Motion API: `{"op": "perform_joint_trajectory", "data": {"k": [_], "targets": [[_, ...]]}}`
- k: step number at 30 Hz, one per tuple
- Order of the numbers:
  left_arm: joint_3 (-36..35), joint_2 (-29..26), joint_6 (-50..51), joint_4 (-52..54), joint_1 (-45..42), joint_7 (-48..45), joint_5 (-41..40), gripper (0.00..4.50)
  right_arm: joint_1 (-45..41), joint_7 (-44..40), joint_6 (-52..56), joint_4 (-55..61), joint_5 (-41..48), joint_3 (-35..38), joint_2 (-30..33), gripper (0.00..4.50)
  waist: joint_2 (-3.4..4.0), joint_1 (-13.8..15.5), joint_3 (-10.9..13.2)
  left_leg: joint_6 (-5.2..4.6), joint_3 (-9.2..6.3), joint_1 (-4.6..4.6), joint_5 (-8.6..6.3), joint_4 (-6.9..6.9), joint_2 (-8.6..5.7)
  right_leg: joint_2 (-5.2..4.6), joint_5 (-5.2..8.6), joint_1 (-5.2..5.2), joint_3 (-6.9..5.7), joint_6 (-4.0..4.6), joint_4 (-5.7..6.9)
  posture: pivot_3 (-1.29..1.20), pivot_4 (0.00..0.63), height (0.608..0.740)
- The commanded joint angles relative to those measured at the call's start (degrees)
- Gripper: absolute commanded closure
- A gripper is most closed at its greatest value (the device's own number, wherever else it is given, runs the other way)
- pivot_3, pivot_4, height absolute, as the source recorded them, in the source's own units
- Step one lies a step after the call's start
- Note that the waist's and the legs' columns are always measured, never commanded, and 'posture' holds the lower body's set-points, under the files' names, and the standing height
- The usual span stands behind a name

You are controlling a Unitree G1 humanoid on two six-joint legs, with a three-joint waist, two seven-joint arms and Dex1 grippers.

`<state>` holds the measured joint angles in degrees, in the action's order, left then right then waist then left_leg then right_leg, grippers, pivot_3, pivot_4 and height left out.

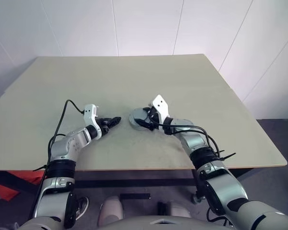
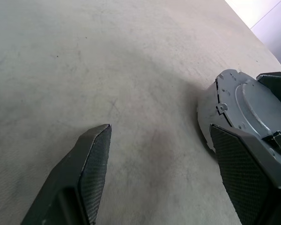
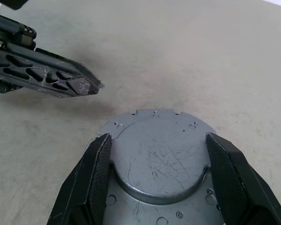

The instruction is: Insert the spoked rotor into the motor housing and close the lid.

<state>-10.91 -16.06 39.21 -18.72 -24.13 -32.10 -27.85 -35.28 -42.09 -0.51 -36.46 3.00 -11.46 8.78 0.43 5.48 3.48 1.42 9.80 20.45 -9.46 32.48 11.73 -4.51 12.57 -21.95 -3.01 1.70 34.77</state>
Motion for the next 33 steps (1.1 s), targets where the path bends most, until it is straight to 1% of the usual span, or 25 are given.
{"op": "perform_joint_trajectory", "data": {"k": [1,9,15,18,20,24,33], "targets": [[-0.23,-0.72,-0.38,0.68,-0.93,-0.34,0.02,0.96,1.45,-0.69,3.02,-1.10,-1.78,-0.78,1.79,1.45,0.01,0.00,-0.01,0.00,0.00,0.00,0.00,-0.02,0.00,0.00,0.00,0.00,0.00,0.00,0.00,0.00,0.000,0.740],[-0.25,0.19,0.59,1.24,-1.25,-0.45,-0.91,0.96,3.29,-2.05,3.43,-0.05,-2.82,-1.88,3.93,1.45,0.01,0.24,-0.04,-0.01,0.03,0.10,-0.01,-0.07,-0.04,-0.02,0.00,0.00,0.00,0.02,-0.04,0.00,0.000,0.740],[-3.85,3.30,5.74,5.07,-3.46,0.18,-7.94,0.96,3.58,-1.62,3.34,0.04,-2.87,-2.04,4.05,1.45,-0.01,0.34,-0.04,-0.05,0.08,0.15,-0.03,-0.08,-0.16,-0.15,0.02,0.01,0.00,-0.01,-0.06,0.00,0.000,0.740],[-6.59,4.88,7.41,5.62,-5.75,0.65,-12.12,1.56,3.28,-1.20,3.28,-0.28,-2.96,-2.07,3.99,1.44,-0.02,0.32,-0.04,-0.05,0.08,0.18,-0.03,-0.07,-0.17,-0.16,0.02,0.00,0.00,-0.01,-0.07,0.00,0.000,0.740],[-7.30,5.59,8.75,5.00,-7.20,1.10,-13.72,2.23,3.19,-1.05,3.25,-0.35,-2.98,-2.12,3.99,1.44,-0.02,0.32,-0.04,-0.05,0.07,0.17,-0.03,-0.08,-0.16,-0.16,0.02,0.00,-0.01,-0.01,-0.07,0.00,0.000,0.740],[-5.79,6.25,10.42,2.50,-8.40,1.37,-13.37,3.60,3.12,-0.80,3.13,-0.36,-3.16,-2.26,3.97,1.44,-0.02,0.25,-0.05,-0.05,0.07,0.16,-0.03,-0.10,-0.17,-0.16,0.04,0.00,-0.01,-0.03,-0.09,0.00,0.000,0.740],[-1.81,7.81,16.33,-0.60,-7.89,3.18,-11.66,3.60,3.30,0.00,3.44,0.42,-3.15,-2.18,3.89,1.44,-0.03,0.24,-0.04,-0.05,0.06,0.17,-0.03,-0.13,-0.16,-0.15,0.05,-0.02,-0.01,-0.06,-0.10,0.00,0.000,0.740]]}}
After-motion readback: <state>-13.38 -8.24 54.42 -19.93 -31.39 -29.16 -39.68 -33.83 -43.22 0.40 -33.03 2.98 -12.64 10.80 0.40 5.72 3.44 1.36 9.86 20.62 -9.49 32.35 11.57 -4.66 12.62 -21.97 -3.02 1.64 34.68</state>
